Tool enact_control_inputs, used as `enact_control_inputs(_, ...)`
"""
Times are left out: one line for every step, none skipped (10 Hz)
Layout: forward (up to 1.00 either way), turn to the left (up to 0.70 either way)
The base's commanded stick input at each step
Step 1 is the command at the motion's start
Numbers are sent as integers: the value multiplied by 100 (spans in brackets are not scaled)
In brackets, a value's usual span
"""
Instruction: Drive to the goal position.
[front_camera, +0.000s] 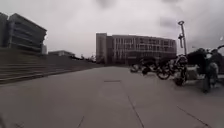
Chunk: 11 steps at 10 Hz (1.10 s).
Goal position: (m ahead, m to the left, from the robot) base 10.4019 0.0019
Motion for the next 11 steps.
enact_control_inputs(100,0)
enact_control_inputs(100,0)
enact_control_inputs(100,0)
enact_control_inputs(100,0)
enact_control_inputs(100,0)
enact_control_inputs(100,0)
enact_control_inputs(100,0)
enact_control_inputs(100,-14)
enact_control_inputs(100,-27)
enact_control_inputs(100,-16)
enact_control_inputs(100,0)
